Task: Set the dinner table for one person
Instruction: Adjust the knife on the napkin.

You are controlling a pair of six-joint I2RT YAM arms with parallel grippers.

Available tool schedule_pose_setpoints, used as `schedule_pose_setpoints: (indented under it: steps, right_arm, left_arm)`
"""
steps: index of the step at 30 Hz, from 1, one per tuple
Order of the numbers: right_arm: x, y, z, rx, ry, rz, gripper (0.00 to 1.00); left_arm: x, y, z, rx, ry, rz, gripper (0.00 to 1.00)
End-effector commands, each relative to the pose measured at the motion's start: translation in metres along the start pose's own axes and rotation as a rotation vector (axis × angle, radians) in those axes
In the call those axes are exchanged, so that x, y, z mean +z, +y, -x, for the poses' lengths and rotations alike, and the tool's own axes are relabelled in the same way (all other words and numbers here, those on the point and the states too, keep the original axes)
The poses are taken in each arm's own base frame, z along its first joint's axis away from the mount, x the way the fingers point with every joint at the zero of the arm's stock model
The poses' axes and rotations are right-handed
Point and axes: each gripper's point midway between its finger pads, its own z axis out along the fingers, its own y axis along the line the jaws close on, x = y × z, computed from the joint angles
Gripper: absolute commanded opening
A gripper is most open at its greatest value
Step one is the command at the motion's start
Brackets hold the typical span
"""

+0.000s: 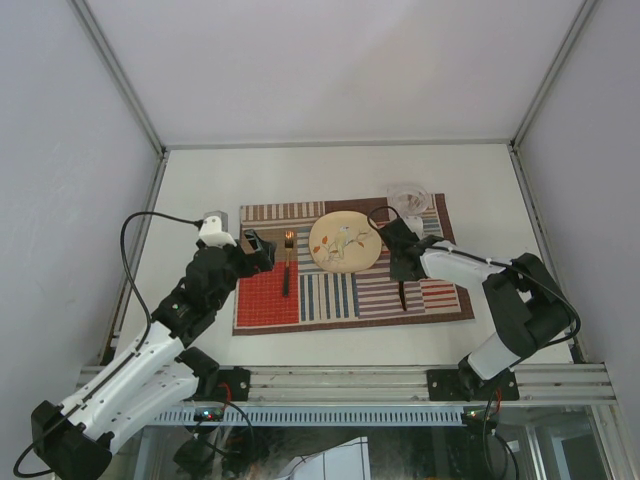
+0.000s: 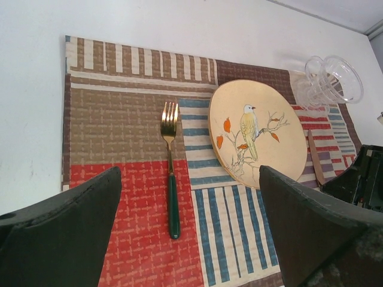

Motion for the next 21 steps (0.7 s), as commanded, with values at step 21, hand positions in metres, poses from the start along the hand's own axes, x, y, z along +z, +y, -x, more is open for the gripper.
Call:
schedule_pose_setpoints:
  steps: [21]
  right_arm:
    - [0.003,0.002,-0.008,0.007,-0.008,0.04,0.0]
  left_arm:
    - [-0.002,0.0,0.01,-0.014,-0.042,0.007,1.0]
